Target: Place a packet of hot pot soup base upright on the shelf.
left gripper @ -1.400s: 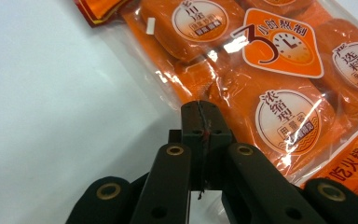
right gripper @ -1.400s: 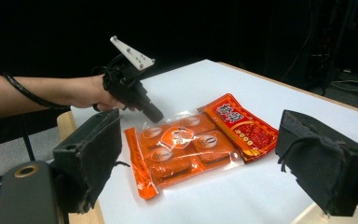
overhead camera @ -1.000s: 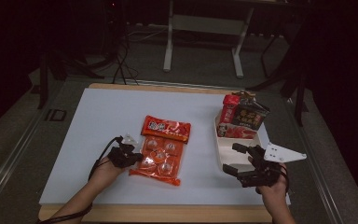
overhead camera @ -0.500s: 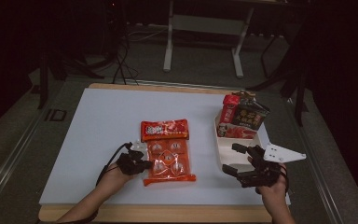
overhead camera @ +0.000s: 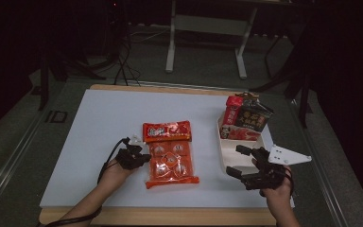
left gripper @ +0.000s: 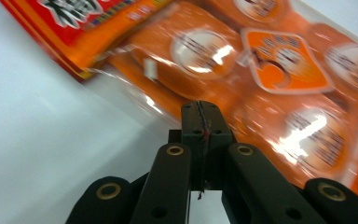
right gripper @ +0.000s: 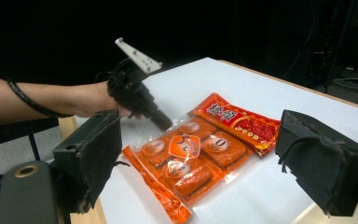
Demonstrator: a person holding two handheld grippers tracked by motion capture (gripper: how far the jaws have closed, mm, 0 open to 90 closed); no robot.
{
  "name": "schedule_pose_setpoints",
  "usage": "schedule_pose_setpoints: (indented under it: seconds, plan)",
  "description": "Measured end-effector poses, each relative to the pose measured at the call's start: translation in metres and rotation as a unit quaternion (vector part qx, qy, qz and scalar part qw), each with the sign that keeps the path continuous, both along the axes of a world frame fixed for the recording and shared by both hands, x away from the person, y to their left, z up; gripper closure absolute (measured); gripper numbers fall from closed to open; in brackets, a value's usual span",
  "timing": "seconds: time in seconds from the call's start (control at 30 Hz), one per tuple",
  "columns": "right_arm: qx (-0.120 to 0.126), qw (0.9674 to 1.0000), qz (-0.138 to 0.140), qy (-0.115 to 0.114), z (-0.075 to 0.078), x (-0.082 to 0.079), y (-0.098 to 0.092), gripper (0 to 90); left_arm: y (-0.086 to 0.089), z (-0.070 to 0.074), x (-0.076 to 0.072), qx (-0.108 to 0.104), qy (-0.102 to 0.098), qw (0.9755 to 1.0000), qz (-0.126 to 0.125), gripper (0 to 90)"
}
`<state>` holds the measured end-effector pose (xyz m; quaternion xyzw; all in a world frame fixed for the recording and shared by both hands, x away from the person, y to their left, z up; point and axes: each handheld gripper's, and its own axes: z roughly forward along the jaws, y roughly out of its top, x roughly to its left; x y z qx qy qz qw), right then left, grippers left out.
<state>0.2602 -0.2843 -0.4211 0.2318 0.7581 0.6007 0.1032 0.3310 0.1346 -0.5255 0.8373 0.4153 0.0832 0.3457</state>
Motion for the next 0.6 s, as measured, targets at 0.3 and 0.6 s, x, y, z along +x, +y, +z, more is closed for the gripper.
schedule_pose_setpoints:
  seconds: [0.3,0.6]
  plan:
    - [0.001,1.0000,-0.001,0.001,-0.001,0.000,-0.001,14.5,-0.009,-0.003,0.016,0.000,-0.004,1.0000,0.005,90.0]
    - [-0.007,0.9999,0.007,-0.007,-0.003,0.000,0.001,16.6,-0.020,-0.002,0.019,0.008,-0.001,0.9999,-0.014,90.0]
